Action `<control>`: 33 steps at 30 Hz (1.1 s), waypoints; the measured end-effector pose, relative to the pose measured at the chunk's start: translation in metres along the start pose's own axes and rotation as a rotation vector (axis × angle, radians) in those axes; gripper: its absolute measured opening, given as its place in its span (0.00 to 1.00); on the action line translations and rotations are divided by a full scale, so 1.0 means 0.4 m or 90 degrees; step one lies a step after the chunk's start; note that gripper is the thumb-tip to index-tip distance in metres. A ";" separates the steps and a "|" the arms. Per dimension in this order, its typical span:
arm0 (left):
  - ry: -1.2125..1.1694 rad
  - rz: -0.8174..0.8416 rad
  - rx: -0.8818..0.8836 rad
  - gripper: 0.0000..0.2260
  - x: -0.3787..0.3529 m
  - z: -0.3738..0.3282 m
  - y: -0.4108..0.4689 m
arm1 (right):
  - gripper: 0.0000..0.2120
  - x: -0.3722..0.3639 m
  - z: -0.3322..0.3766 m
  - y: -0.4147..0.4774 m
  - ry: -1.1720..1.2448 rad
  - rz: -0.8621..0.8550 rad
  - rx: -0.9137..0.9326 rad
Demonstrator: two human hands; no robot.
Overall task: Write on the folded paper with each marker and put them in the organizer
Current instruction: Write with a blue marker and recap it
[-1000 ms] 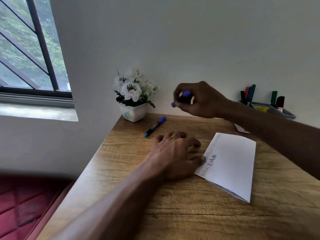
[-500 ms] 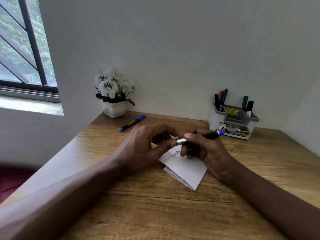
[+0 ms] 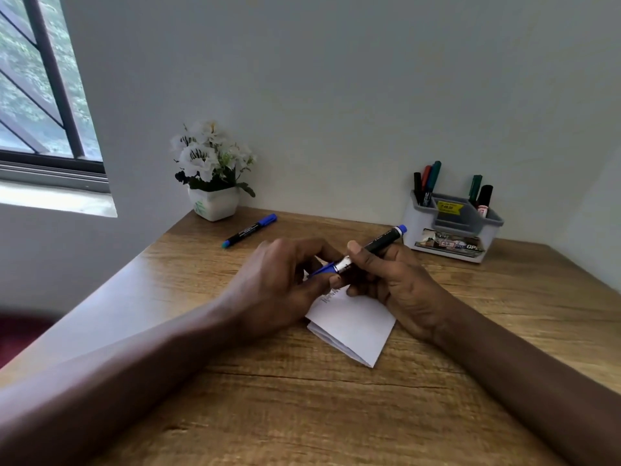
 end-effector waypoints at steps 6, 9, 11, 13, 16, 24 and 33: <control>-0.014 0.080 0.018 0.17 -0.016 -0.003 -0.003 | 0.20 0.017 -0.006 0.002 0.037 -0.018 -0.033; -0.032 0.044 0.002 0.15 -0.004 0.002 -0.007 | 0.24 0.019 -0.003 0.001 0.041 -0.024 -0.020; -0.083 -0.006 0.016 0.15 0.012 0.018 -0.008 | 0.21 0.022 0.004 0.002 0.065 -0.043 -0.005; -0.129 -0.042 0.049 0.18 0.030 0.047 -0.006 | 0.17 0.029 0.006 0.004 0.097 -0.064 -0.004; -0.100 -0.108 0.066 0.12 0.058 0.084 -0.001 | 0.17 0.033 0.006 0.004 0.106 -0.083 -0.011; 0.167 -0.042 0.066 0.14 0.043 0.083 0.002 | 0.17 0.032 0.011 -0.001 0.064 -0.109 0.034; 0.260 0.060 0.122 0.26 0.025 0.085 0.005 | 0.15 0.074 0.072 -0.018 -0.138 -0.156 0.228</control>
Point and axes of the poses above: each hand's wrist, its own y-axis towards the middle knuckle, its own x-axis out of the back of the hand, z = x × y, the point moved 6 cm from there along y, towards the middle knuckle, and after that the axes turned 2 degrees about x, right-handed, at the moved point
